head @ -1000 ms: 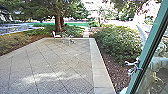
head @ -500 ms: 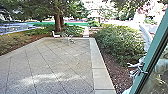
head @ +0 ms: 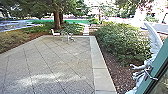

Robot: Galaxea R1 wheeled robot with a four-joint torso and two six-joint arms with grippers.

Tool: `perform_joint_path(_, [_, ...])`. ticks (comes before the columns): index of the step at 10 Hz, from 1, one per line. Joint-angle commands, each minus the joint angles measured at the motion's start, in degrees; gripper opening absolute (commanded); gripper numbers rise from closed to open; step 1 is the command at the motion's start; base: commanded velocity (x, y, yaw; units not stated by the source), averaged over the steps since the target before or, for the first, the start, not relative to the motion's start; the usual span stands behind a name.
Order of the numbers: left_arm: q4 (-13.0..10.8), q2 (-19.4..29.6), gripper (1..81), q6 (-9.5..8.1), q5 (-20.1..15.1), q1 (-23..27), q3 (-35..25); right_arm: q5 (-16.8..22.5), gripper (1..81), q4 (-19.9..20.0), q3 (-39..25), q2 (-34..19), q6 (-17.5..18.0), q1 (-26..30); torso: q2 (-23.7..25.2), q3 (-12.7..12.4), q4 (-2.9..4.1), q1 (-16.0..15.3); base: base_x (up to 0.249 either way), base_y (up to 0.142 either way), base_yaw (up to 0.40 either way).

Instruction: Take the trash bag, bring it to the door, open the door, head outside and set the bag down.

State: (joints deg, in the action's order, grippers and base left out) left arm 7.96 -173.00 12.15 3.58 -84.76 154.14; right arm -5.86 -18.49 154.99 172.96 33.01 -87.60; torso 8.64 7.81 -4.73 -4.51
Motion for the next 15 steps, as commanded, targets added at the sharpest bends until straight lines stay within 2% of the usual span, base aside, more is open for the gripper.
perform_joint_path(1, [0.04,0.02,1.0,0.41,-3.23,2.36,-0.24,2.79,81.1,-0.14,-0.14,-0.31,-0.05,2.21,0.00,0.00,0.00,0.00,0.112,0.000,0.000])
perform_joint_path(15, [-0.05,-0.07,1.0,0.41,-3.23,2.36,-0.24,2.79,81.1,-0.23,-0.14,-0.22,-0.67,2.03,-0.02,0.00,0.00,0.15,0.118,0.000,0.000])
